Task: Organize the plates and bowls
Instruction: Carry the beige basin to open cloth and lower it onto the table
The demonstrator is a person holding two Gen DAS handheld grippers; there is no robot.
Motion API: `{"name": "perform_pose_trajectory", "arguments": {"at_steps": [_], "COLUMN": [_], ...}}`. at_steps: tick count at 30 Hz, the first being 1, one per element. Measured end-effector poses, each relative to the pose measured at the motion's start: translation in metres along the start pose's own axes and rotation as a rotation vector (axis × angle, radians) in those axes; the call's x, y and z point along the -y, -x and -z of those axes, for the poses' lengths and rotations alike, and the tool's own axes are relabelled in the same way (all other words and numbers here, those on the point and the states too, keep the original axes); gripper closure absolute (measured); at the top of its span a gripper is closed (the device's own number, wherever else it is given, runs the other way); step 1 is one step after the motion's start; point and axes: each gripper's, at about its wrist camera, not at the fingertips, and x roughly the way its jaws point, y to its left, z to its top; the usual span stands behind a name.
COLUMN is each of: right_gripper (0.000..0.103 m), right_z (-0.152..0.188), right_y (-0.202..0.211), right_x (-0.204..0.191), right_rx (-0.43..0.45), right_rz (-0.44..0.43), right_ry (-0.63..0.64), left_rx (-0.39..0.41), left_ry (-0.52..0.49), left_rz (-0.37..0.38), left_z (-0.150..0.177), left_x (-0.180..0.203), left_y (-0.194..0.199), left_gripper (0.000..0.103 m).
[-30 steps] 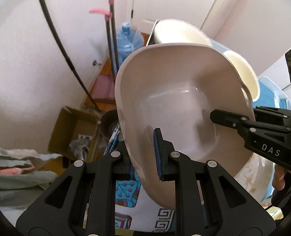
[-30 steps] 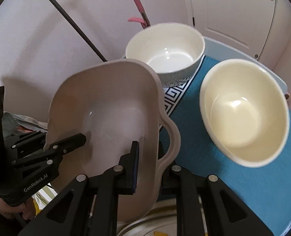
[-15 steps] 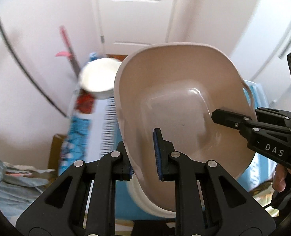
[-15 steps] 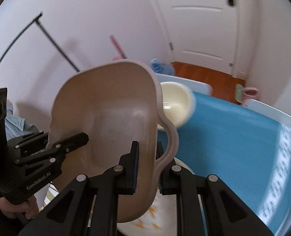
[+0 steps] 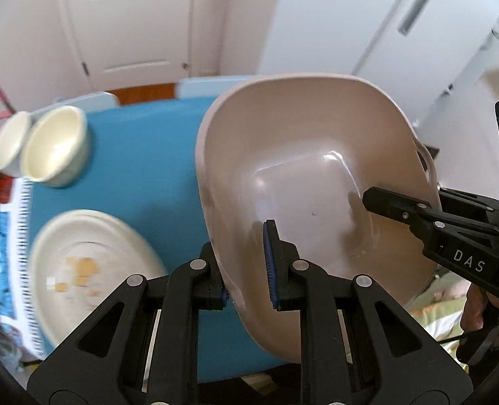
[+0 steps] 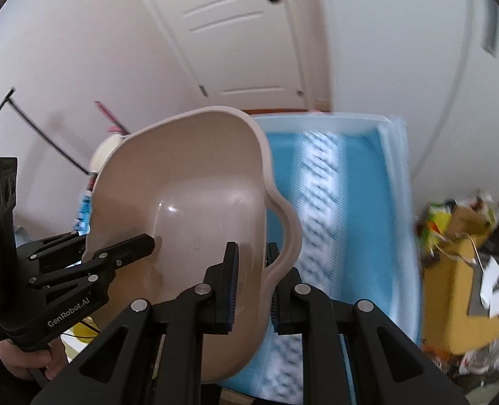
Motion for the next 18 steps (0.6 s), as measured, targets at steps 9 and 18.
{"name": "perform_pose_trajectory", "arguments": {"at_steps": [9, 18], "right_gripper": [0.088, 0.088], "right_z": [0.035, 0.045], "right_y": [-0.044, -0.061], "right_x": [0.064, 0.073], "right_rx": [-0.067, -0.086], "right_rz": [0.02, -0.003], "right_ry": [-0.081, -0.095], "left_rx": [-0.098, -0.121], "left_ry": [-0.038, -0.059], "left_rz": [-0.003, -0.045], "left_z": [0.013, 0.036], "left_x": [0.037, 0.04], "left_y": [-0.074, -0.09], "left_gripper": [0.088, 0.088]}}
